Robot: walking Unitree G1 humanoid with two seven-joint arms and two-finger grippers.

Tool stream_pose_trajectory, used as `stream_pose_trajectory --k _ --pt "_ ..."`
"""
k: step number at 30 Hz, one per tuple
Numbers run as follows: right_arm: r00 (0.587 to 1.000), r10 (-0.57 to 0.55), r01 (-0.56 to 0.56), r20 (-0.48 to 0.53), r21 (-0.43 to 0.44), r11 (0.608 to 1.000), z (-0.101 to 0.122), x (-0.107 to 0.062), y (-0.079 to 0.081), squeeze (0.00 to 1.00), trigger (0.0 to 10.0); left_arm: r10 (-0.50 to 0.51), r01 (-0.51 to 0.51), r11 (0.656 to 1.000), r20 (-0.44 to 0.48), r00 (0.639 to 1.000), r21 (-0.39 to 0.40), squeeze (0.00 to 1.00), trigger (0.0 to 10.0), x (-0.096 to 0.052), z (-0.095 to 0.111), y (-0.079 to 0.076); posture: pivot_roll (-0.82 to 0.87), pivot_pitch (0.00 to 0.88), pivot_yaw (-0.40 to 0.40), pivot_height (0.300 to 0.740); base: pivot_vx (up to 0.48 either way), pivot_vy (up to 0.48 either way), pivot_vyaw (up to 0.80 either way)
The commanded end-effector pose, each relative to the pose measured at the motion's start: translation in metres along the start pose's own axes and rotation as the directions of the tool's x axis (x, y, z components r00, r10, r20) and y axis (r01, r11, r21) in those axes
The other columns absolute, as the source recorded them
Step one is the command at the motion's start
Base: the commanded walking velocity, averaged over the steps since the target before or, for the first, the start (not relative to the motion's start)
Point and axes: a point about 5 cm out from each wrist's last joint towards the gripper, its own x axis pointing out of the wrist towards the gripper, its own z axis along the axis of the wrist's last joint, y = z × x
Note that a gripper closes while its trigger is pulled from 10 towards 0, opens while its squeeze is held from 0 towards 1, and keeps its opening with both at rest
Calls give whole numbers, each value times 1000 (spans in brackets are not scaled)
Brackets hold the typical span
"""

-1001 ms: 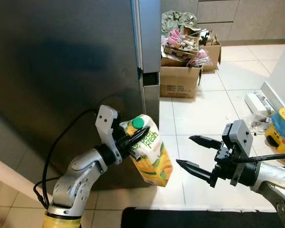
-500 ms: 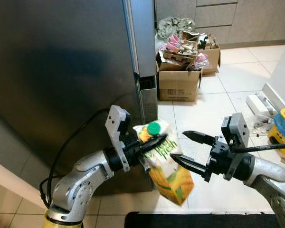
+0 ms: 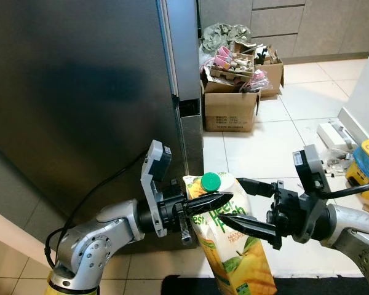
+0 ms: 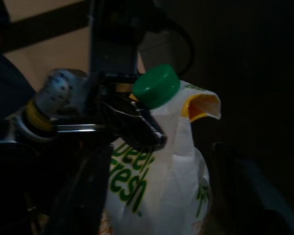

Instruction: Restocking fridge

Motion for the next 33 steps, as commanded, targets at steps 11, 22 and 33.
stream_pose_trajectory --k 11,22,33 --pt "997 72 -72 8 56 996 1 -2 11 0 0 -3 3 1000 3 1000 -29 0 10000 0 0 -2 -138 108 86 740 0 0 0" --pt "998 37 -35 -49 35 999 -5 -1 8 0 10000 59 -59 998 18 998 -7 604 10000 3 0 2 -136 108 86 740 0 0 0" --pt "996 1 0 -87 13 1000 -11 0 6 0 10000 25 -19 995 56 998 -99 0 10000 -3 4 -2 -137 115 92 740 0 0 0"
